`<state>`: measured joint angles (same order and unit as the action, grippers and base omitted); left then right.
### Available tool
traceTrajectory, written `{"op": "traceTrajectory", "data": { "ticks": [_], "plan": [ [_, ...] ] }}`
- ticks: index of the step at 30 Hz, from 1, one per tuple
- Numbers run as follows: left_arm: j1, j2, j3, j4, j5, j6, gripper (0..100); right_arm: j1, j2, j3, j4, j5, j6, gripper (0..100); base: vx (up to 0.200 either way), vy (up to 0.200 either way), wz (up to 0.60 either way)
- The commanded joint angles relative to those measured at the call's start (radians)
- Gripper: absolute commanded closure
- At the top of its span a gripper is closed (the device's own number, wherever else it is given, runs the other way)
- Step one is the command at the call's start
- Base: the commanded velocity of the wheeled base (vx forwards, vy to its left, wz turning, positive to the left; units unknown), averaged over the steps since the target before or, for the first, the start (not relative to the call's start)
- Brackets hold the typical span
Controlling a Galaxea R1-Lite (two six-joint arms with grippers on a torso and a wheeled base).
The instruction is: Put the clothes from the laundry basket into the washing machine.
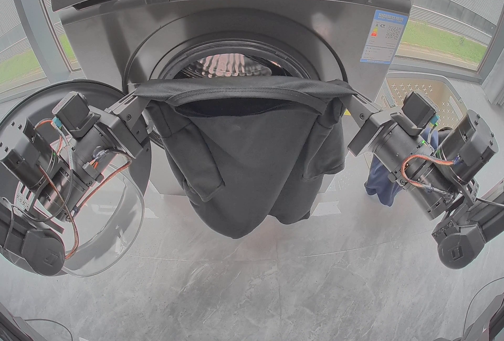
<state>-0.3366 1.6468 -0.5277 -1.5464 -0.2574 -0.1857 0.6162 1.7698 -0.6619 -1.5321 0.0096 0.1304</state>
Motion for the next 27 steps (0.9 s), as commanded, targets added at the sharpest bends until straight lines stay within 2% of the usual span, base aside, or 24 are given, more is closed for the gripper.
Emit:
{"op": "traceTrajectory", "data": {
  "ticks": [1, 7, 13, 16, 21, 27],
  "plan": [
    [-0.010, -0.009, 0.005, 0.000, 0.000, 0.000, 100, 0.000, -0.001, -0.004, 0.000, 0.000, 0.000, 100, 0.000, 0.000, 0.00],
    [-0.047, -0.001, 0.023, 0.000, 0.001, 0.000, 100, -0.001, 0.000, -0.004, 0.000, -0.003, 0.001, 100, 0.000, 0.000, 0.00],
    [-0.170, 0.016, 0.020, 0.009, 0.004, 0.003, 100, 0.005, 0.011, 0.005, -0.002, -0.008, 0.005, 100, 0.000, 0.000, 0.00],
    [-0.228, 0.021, -0.045, 0.046, 0.003, 0.000, 100, 0.013, 0.028, 0.019, -0.003, -0.010, 0.012, 100, 0.000, 0.000, 0.00],
    [-0.231, 0.019, -0.092, 0.103, -0.003, -0.001, 100, 0.048, 0.099, 0.025, -0.014, -0.045, 0.014, 100, 0.000, 0.000, 0.00],
    [-0.223, 0.034, -0.104, 0.101, 0.001, -0.003, 100, 0.083, 0.166, 0.010, -0.013, -0.046, 0.012, 100, 0.000, 0.000, 0.00]
  ]
}}
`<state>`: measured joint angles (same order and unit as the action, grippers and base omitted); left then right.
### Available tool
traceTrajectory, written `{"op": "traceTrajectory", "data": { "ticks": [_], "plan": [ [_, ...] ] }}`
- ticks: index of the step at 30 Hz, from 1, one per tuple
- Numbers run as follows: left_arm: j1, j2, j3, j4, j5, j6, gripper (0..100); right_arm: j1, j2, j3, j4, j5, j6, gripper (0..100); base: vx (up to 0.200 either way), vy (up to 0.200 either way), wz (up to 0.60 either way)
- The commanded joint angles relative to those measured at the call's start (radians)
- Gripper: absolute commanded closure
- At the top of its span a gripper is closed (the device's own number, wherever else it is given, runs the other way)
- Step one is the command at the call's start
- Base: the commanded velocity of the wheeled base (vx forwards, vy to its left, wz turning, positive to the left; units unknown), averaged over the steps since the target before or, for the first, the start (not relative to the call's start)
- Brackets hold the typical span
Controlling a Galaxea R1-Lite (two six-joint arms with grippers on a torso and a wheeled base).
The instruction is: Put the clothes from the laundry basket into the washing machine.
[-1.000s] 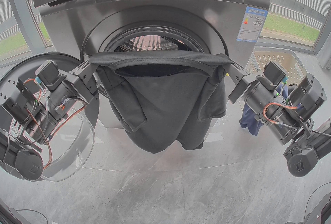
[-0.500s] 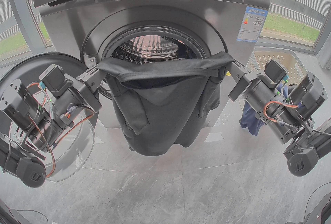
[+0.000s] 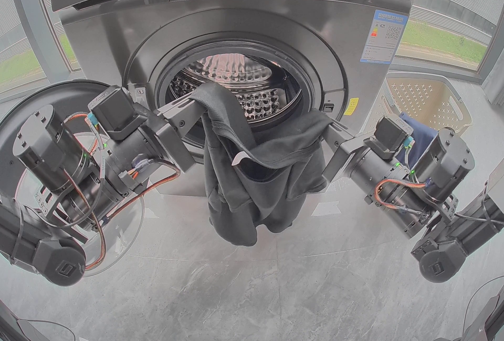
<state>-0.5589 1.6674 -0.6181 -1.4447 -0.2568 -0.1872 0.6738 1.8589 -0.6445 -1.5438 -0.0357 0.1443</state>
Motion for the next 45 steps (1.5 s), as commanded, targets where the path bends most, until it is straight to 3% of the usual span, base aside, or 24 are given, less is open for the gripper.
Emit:
{"op": "traceTrajectory", "data": {
  "ticks": [1, 9, 10, 25, 30, 33, 45],
  "plan": [
    [-0.001, 0.015, -0.014, 0.000, 0.001, -0.001, 100, 0.032, 0.091, -0.009, -0.002, -0.001, -0.002, 100, 0.000, 0.000, 0.00],
    [0.002, 0.029, -0.026, 0.000, 0.001, -0.001, 100, 0.066, 0.171, -0.012, -0.002, 0.010, 0.008, 100, 0.000, 0.000, 0.00],
    [0.002, 0.031, -0.029, 0.000, 0.001, -0.003, 100, 0.069, 0.181, -0.011, -0.002, 0.011, 0.008, 0, 0.000, 0.000, 0.00],
    [0.001, 0.021, -0.068, 0.000, 0.033, -0.001, 100, 0.136, 0.414, 0.031, -0.002, 0.013, -0.015, 0, 0.000, 0.000, 0.00],
    [-0.004, 0.017, -0.068, 0.000, 0.033, -0.001, 100, 0.124, 0.447, 0.028, -0.002, 0.014, -0.025, 0, 0.000, 0.000, 0.00],
    [-0.006, 0.014, -0.066, 0.000, 0.033, -0.001, 100, 0.116, 0.445, 0.002, -0.002, 0.016, -0.026, 0, 0.000, 0.000, 0.00],
    [-0.018, 0.012, -0.057, -0.013, 0.031, -0.001, 100, 0.038, 0.497, -0.261, 0.021, 0.030, -0.049, 0, 0.000, 0.000, 0.00]
  ]
}}
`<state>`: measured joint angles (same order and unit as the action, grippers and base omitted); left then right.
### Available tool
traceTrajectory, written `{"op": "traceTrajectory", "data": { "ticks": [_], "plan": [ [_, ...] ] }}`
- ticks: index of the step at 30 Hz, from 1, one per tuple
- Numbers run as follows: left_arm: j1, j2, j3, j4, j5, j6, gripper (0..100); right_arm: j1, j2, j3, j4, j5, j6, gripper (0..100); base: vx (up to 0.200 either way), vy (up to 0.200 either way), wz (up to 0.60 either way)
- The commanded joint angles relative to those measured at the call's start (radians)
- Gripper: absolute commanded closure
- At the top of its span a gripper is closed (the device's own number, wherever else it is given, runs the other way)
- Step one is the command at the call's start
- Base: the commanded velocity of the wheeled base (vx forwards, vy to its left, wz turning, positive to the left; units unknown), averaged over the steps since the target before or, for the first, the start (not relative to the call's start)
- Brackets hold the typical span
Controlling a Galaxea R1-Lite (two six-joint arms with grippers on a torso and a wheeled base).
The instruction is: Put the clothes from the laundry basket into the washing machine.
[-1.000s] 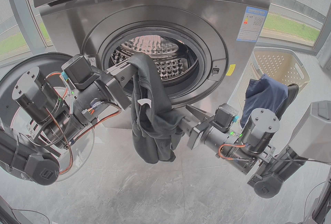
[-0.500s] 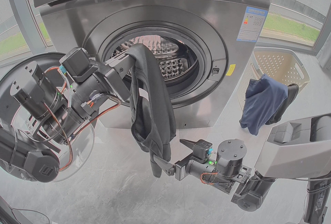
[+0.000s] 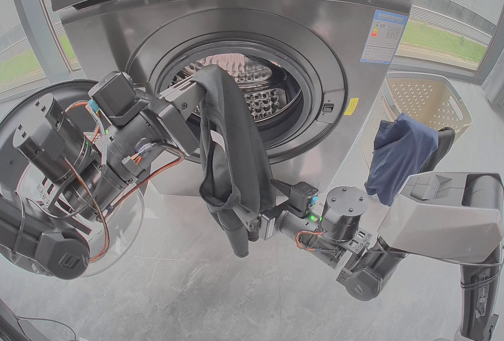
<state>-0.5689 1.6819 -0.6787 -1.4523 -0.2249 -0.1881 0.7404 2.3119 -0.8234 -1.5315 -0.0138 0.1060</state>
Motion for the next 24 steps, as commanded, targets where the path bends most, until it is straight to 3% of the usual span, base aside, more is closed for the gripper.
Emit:
{"op": "traceTrajectory", "data": {
  "ticks": [1, 17, 24],
  "plan": [
    [-0.012, -0.004, 0.007, -0.006, -0.001, -0.001, 100, -0.035, 0.063, -0.114, 0.013, 0.008, -0.012, 0, 0.000, 0.000, 0.00],
    [-0.045, -0.021, 0.028, -0.033, -0.004, -0.002, 100, -0.044, 0.230, -0.393, 0.047, 0.021, -0.032, 0, 0.000, 0.000, 0.00],
    [-0.048, -0.021, 0.022, -0.037, -0.002, -0.004, 100, -0.055, 0.250, -0.448, 0.054, 0.021, -0.031, 0, 0.000, 0.000, 0.00]
  ]
}}
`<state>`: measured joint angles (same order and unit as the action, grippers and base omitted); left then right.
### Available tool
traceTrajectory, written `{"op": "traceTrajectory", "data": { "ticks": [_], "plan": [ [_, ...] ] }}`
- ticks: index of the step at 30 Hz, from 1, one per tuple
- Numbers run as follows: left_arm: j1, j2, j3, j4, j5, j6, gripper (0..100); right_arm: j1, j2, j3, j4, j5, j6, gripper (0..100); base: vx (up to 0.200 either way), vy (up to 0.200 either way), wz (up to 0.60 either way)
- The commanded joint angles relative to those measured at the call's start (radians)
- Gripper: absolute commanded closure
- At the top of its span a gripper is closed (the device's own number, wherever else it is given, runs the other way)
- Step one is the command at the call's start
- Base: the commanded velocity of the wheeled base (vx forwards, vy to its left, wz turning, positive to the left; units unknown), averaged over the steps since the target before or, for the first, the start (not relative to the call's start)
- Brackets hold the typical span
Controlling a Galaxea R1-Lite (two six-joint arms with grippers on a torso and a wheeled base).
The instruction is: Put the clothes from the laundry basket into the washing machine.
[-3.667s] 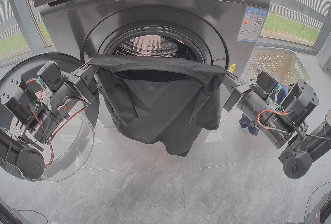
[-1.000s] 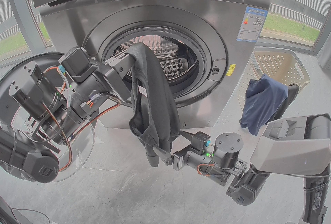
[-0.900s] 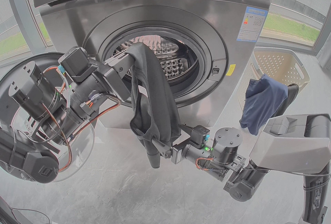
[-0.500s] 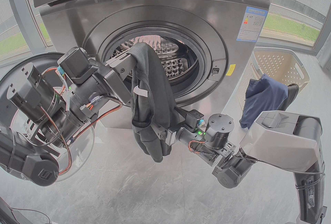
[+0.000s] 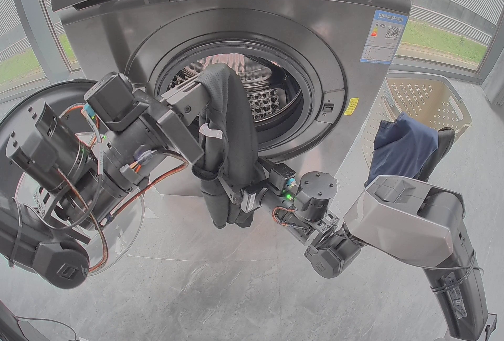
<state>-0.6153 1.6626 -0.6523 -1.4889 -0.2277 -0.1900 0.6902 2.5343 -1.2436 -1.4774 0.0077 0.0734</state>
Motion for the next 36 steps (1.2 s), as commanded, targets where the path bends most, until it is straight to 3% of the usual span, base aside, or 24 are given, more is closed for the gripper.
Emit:
{"op": "traceTrajectory", "data": {
  "ticks": [1, 9, 15, 19, 25, 32, 36],
  "plan": [
    [-0.001, -0.001, -0.004, -0.001, 0.001, -0.002, 100, -0.005, 0.027, -0.028, 0.000, 0.000, 0.002, 100, 0.000, 0.000, 0.00],
    [0.025, 0.003, -0.006, 0.001, 0.005, -0.002, 100, -0.024, 0.008, -0.005, -0.017, -0.002, 0.002, 100, 0.000, 0.000, 0.00],
    [0.146, 0.022, 0.033, 0.018, 0.001, 0.003, 100, -0.060, -0.092, 0.075, -0.024, -0.011, 0.009, 100, 0.000, 0.000, 0.00],
    [0.172, 0.043, 0.094, 0.024, -0.009, 0.012, 100, -0.066, -0.150, 0.098, -0.026, -0.014, 0.014, 100, 0.000, 0.000, 0.00],
    [0.198, 0.140, 0.171, 0.007, -0.044, 0.057, 100, -0.051, -0.241, 0.138, -0.026, -0.017, 0.017, 100, 0.000, 0.000, 0.00],
    [0.198, 0.249, 0.204, -0.053, -0.045, 0.075, 100, -0.034, -0.299, 0.151, -0.023, -0.017, 0.020, 100, 0.000, 0.000, 0.00],
    [0.197, 0.309, 0.220, -0.059, -0.045, 0.103, 100, -0.023, -0.316, 0.148, -0.018, -0.017, 0.020, 100, 0.000, 0.000, 0.00]
  ]
}}
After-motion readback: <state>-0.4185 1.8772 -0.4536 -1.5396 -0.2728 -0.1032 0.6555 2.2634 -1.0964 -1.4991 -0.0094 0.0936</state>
